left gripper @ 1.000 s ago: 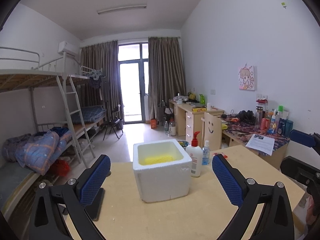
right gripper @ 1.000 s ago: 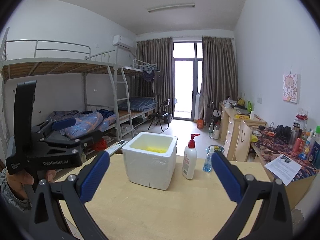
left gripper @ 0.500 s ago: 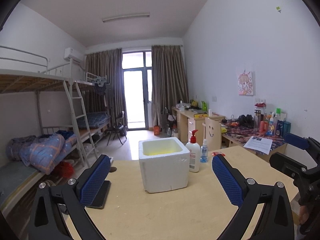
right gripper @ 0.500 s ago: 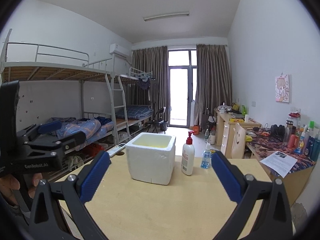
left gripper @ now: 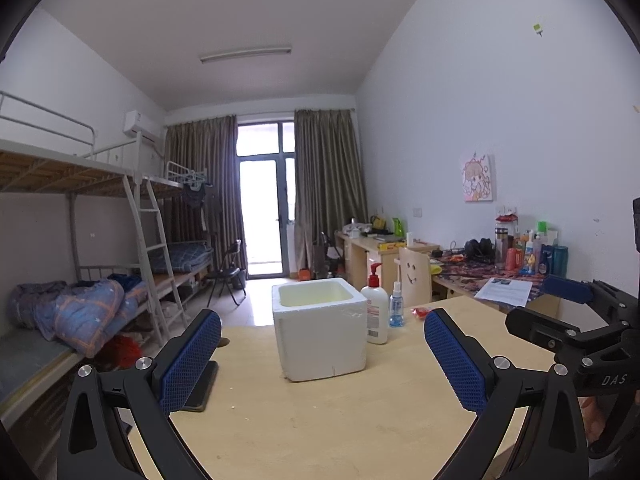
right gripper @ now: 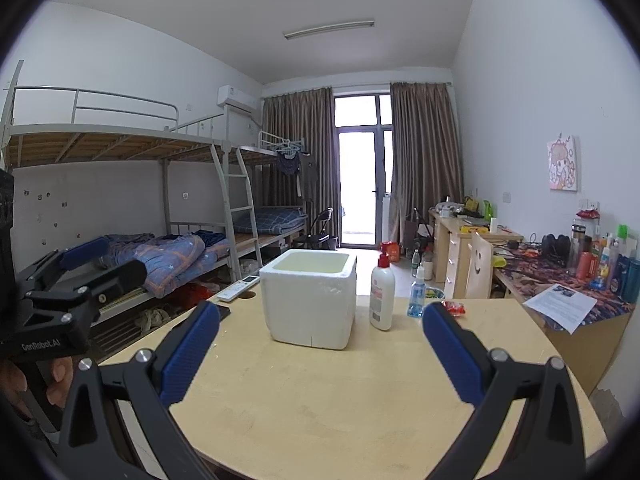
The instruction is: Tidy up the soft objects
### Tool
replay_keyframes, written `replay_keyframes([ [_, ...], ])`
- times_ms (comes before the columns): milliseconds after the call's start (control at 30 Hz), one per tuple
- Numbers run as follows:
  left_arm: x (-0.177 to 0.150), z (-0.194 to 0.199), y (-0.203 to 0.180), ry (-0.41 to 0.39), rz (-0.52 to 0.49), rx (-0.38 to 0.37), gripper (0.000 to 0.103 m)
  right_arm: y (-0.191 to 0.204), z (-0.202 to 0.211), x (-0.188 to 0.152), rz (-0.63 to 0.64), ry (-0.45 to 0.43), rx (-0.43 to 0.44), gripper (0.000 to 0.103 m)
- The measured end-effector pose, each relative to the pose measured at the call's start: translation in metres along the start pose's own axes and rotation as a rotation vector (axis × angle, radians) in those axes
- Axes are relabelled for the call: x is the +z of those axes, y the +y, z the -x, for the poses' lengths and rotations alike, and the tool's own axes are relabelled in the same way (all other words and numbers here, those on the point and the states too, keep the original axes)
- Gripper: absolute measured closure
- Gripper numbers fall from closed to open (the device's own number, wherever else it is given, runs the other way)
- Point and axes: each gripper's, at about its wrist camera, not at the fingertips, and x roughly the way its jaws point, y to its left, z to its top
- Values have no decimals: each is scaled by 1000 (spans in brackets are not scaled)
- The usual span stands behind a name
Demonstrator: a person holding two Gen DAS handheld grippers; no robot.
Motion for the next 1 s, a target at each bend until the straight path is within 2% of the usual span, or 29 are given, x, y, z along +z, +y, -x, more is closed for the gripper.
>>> replay_keyframes([
  [333, -26, -8, 0, 7, 20, 11, 1, 1, 2, -14, -2, -27, -18, 0],
  [533, -38, -14, 8, 25, 44, 24, 1, -4, -3, -26, -26, -10, 9, 0],
  [867, -55, -20, 6, 43, 42, 25, 1, -8, -10, -42, -53, -1, -34, 0],
  [1000, -62, -20, 3, 36, 19, 46, 1, -9, -13, -51, -57, 9, -51, 0],
])
